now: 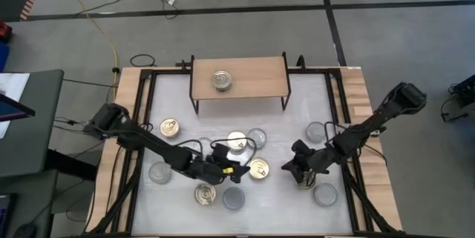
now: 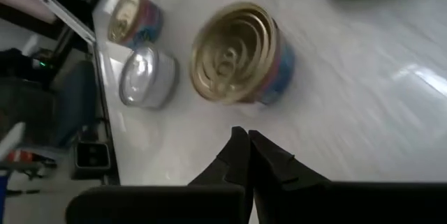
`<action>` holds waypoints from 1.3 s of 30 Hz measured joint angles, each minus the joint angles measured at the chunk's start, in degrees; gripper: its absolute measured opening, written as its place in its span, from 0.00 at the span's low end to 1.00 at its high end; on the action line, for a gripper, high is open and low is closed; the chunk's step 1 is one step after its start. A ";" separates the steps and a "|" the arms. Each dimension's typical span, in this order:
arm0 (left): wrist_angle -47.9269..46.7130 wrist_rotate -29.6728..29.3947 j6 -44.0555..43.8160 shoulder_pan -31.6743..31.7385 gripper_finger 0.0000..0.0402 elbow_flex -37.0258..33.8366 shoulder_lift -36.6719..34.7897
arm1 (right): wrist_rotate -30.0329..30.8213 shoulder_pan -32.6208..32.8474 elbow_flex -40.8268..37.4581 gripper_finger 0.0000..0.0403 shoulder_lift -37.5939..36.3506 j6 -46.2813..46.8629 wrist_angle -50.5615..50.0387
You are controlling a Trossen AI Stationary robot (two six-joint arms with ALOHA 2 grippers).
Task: Stack canned seafood by type on shelf
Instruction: Stack the blue and pink tuna can on top of the other blue and pink tuna can on the shelf
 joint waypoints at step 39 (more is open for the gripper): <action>-7.84 7.68 -3.15 4.18 0.73 4.23 8.37 | -1.56 -6.86 4.27 0.25 20.88 2.59 18.12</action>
